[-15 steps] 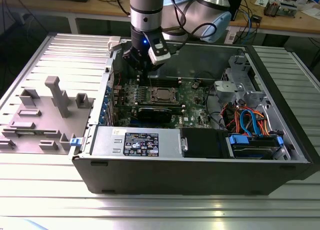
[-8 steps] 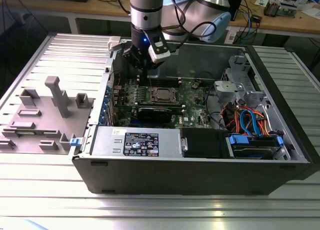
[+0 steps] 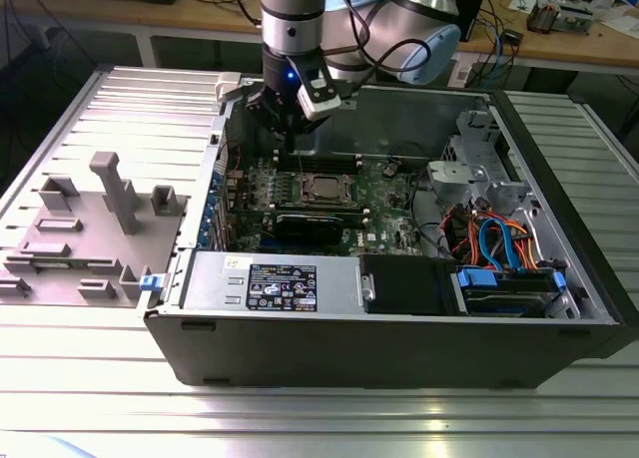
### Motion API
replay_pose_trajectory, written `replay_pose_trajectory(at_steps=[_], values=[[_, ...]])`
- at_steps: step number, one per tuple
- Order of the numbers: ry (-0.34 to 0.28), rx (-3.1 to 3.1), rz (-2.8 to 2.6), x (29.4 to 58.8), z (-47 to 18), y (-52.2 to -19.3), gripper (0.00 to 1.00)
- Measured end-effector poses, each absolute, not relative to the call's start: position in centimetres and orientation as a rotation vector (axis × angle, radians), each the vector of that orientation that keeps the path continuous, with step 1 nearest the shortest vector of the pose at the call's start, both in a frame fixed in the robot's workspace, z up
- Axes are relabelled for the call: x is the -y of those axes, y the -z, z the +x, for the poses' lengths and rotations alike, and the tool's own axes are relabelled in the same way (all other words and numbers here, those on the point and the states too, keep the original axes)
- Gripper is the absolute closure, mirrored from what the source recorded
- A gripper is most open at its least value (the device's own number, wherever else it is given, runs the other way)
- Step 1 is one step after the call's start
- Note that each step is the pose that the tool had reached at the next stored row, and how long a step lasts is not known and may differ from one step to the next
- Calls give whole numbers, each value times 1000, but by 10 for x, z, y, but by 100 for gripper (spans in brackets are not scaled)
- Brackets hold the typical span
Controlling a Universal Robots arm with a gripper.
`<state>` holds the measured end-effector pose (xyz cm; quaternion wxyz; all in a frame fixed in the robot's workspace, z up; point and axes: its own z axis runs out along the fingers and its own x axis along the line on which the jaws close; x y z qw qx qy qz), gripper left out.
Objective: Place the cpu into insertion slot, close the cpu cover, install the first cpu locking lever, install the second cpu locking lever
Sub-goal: 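Install the first cpu locking lever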
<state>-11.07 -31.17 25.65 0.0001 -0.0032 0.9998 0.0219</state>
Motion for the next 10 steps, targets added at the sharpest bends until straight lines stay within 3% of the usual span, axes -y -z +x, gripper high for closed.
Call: replay_pose_trajectory(at_steps=[10], values=[[-69,-3140,-10,312,-101,-257,89]])
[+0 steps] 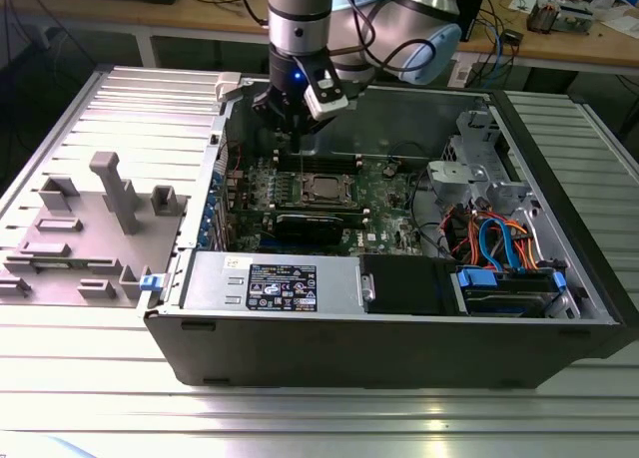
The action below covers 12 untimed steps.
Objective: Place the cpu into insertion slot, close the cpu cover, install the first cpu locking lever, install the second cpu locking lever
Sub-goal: 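Install the first cpu locking lever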
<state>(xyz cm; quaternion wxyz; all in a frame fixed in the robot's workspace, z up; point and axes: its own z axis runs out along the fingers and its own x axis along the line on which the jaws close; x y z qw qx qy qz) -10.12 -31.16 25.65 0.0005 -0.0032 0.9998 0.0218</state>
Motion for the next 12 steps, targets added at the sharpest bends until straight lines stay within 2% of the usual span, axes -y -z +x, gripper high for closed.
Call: replay_pose_trajectory(at_steps=[12], values=[[-68,-3140,-10,312,-88,-256,89]])
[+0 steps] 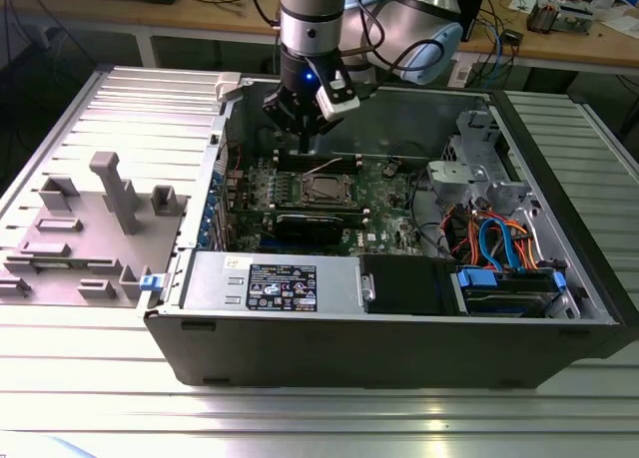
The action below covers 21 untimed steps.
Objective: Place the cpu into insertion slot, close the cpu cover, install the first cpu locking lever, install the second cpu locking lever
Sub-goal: 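Install the first cpu locking lever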
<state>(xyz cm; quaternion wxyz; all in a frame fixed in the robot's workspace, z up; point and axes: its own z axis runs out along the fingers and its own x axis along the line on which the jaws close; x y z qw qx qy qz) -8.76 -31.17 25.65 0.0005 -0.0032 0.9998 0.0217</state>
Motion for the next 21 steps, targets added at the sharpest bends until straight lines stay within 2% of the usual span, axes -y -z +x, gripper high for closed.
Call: replay_pose_trajectory(at_steps=[8,13,21], values=[[-68,-3140,-10,312,-87,-256,89],[-106,-3138,-5,312,-87,-254,89],[-105,-3135,9,312,-85,-251,89]])
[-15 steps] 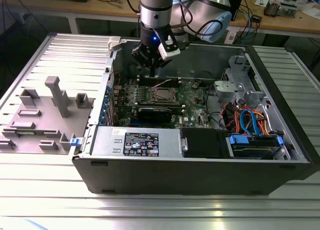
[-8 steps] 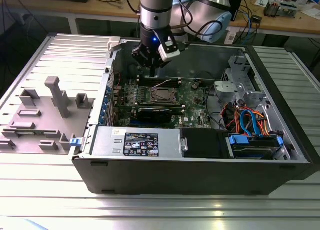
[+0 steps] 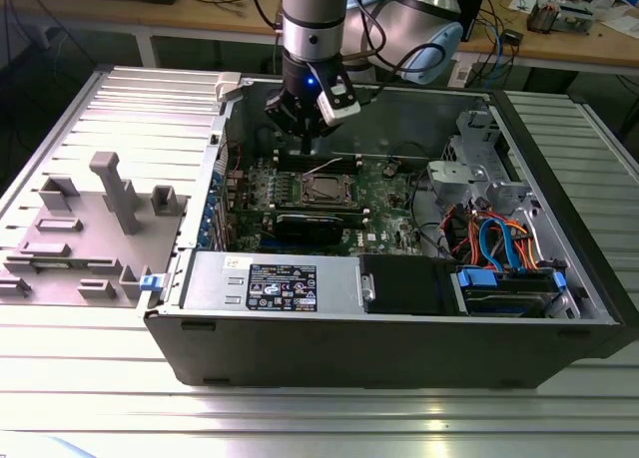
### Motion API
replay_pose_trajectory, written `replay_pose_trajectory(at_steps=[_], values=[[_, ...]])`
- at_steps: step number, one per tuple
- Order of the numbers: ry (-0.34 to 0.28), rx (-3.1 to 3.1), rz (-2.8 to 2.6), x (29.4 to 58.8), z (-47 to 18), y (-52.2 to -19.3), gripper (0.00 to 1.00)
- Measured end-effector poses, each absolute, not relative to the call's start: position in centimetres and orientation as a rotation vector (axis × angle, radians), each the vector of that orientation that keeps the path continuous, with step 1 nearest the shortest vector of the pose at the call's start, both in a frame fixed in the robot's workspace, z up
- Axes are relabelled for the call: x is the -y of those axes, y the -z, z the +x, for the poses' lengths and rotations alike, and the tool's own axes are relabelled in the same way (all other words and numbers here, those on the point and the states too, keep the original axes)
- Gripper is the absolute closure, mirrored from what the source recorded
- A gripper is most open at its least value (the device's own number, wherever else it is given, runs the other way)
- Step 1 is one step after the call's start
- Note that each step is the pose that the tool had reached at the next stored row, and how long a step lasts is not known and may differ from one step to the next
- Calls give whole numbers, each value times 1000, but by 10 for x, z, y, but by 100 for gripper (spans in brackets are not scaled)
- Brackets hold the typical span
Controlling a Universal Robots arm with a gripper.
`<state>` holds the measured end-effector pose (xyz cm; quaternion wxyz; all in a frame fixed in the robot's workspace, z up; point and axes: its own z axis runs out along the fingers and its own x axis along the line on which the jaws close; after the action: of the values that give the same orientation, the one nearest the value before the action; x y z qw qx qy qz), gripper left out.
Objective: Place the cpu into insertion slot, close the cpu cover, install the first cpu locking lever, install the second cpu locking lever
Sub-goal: 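Install the first cpu locking lever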
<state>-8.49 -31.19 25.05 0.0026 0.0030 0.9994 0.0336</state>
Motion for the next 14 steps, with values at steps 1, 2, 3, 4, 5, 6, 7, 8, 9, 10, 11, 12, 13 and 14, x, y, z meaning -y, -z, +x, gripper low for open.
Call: replay_pose_trajectory(at_steps=[1,2,3,4,5,6,7,8,9,10,11,12,13,14], values=[[-106,-3134,9,312,-85,-250,89],[-106,-3134,9,312,-85,-250,89],[-105,-3134,9,312,-85,-250,89],[-106,-3134,10,312,-85,-250,89],[-106,-3134,10,312,-85,-250,89],[-106,-3134,10,312,-85,-250,89],[-106,-3133,9,312,-85,-250,89],[-106,-3132,9,312,-85,-249,89],[-106,-3132,9,312,-85,-249,89],[-106,-3132,9,312,-84,-248,89],[-105,-3132,9,312,-83,-247,89],[-106,-3132,9,312,-83,-247,89],[-105,-3132,9,312,-82,-246,89],[-105,-3132,10,312,-81,-246,89]])
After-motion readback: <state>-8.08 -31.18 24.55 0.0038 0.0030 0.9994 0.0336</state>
